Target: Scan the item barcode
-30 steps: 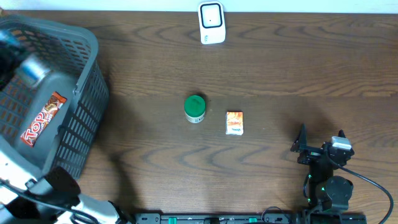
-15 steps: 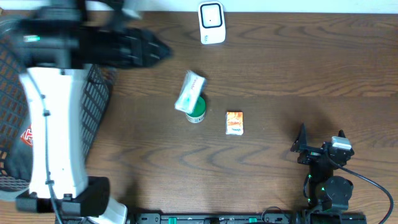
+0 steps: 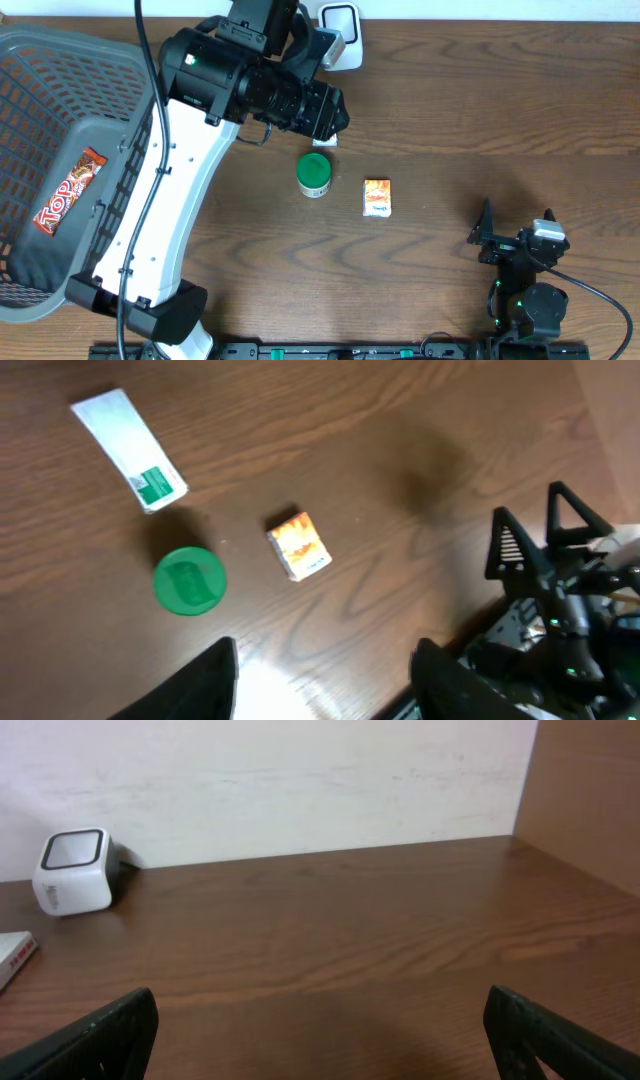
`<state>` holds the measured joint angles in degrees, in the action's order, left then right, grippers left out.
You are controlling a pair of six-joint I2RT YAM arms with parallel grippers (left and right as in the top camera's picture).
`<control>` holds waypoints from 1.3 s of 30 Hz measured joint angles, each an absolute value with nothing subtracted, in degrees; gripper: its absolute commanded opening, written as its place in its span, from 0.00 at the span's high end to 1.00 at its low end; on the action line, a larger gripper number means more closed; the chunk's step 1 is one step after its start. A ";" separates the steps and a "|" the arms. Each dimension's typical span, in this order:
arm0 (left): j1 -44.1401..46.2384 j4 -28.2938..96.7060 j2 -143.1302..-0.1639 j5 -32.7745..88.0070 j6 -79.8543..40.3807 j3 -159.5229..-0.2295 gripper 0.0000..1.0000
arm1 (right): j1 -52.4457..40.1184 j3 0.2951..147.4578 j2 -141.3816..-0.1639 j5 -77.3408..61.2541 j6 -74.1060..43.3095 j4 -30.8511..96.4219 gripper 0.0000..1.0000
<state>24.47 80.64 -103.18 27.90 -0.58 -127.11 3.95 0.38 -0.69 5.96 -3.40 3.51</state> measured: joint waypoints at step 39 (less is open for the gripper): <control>-4.51 77.62 -98.26 29.61 -0.84 -125.03 0.36 | 3.95 0.38 -0.69 5.96 -3.38 3.51 0.01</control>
<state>-4.51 77.62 -98.26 29.61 -0.84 -125.03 3.95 0.38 -0.69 5.96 -3.38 3.51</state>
